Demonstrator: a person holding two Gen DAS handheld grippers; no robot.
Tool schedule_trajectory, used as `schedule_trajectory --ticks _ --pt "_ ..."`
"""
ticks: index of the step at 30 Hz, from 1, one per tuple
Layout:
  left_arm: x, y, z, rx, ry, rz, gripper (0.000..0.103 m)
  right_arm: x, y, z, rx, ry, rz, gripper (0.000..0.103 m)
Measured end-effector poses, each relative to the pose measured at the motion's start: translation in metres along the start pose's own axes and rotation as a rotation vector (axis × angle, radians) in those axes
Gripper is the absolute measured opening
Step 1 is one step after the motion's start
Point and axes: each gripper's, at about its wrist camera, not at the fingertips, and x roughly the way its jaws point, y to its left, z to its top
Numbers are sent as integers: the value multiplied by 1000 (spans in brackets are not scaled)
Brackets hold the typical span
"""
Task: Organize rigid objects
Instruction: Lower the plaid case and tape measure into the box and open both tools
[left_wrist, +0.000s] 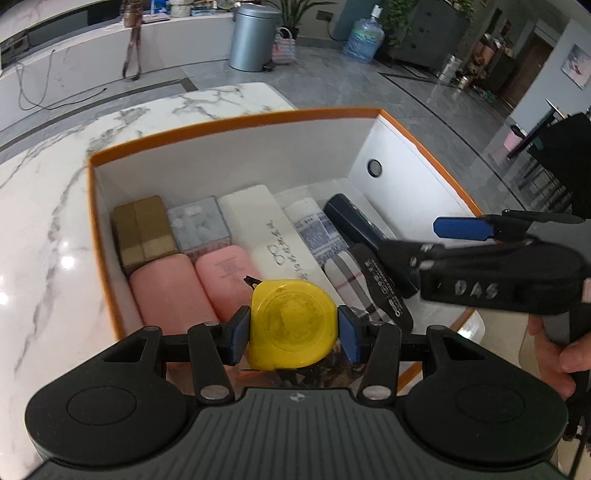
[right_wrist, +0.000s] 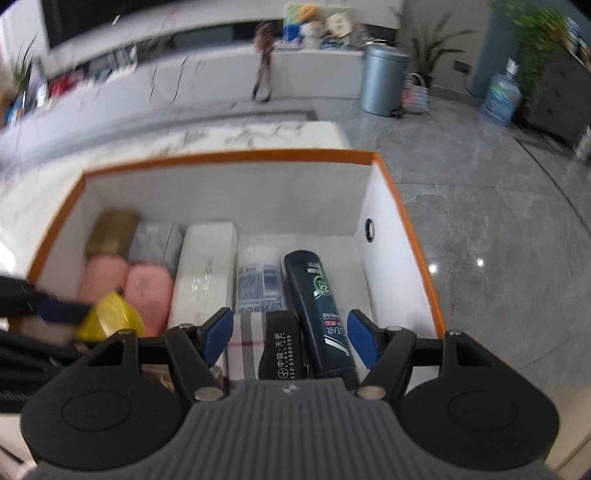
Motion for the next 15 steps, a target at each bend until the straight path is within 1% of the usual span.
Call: schedule_trajectory --ticks 2,5,11,15 --pt "5 -3 -1 3 15 -6 57 -3 -8 -3 70 -15 24 68" --pt "14 -7 -1 -7 37 5 57 -4 -12 -7 130 -18 46 68" --pt "24 -13 0 -9 57 37 56 -1 -11 -10 171 -16 72 68" --pt "26 -12 -1 -24 51 48 57 -1 -8 -13 168 -19 74 68"
